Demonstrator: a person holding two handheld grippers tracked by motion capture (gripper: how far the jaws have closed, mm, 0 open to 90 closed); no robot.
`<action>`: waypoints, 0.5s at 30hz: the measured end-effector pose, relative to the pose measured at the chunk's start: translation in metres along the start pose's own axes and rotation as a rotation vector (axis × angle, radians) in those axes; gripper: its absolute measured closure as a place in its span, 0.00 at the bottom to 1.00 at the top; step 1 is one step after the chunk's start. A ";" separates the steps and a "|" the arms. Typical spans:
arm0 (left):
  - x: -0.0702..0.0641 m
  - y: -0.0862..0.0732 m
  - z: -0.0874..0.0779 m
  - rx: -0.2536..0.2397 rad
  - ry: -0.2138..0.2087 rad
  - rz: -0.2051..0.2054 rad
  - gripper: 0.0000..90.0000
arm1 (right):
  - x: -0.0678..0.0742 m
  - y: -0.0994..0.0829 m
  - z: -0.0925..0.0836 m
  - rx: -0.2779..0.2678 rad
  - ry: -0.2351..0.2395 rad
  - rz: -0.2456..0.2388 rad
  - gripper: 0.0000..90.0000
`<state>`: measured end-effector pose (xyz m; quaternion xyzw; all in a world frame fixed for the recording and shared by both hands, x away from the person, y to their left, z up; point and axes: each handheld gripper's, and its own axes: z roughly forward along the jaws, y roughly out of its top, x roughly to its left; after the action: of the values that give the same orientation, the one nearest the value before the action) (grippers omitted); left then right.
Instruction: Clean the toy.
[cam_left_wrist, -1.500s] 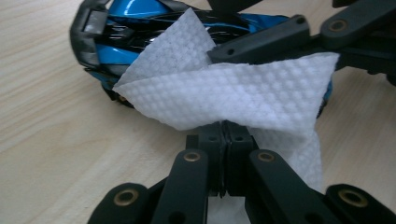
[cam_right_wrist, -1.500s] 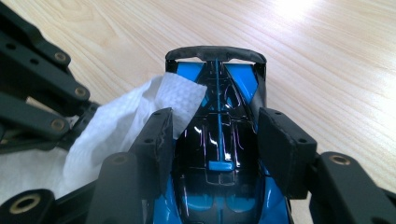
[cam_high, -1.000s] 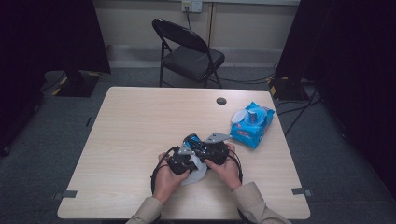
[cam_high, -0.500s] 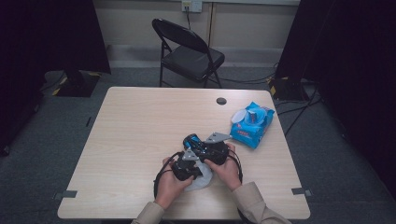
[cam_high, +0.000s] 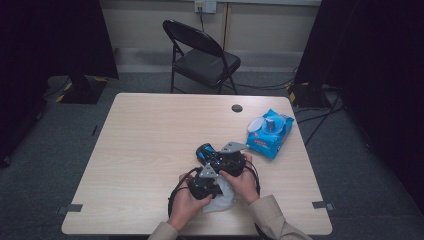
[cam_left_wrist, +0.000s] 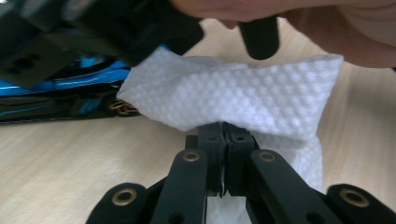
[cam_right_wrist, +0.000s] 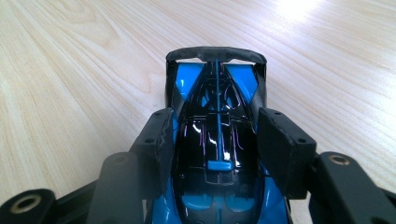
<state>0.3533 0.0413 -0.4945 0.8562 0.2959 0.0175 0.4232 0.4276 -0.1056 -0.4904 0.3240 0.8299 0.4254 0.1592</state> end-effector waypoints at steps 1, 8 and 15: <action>-0.001 0.000 0.000 -0.004 -0.001 0.004 0.97 | 0.000 0.000 0.000 0.001 0.002 0.000 0.52; -0.008 0.002 0.001 -0.017 -0.021 0.022 0.97 | -0.001 0.000 -0.001 -0.003 0.010 0.019 0.51; -0.008 0.002 0.001 -0.032 -0.026 0.017 0.97 | -0.006 0.001 -0.005 -0.025 0.023 0.048 0.37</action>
<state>0.3485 0.0357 -0.4916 0.8520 0.2827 0.0145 0.4404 0.4296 -0.1130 -0.4868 0.3368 0.8183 0.4431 0.1436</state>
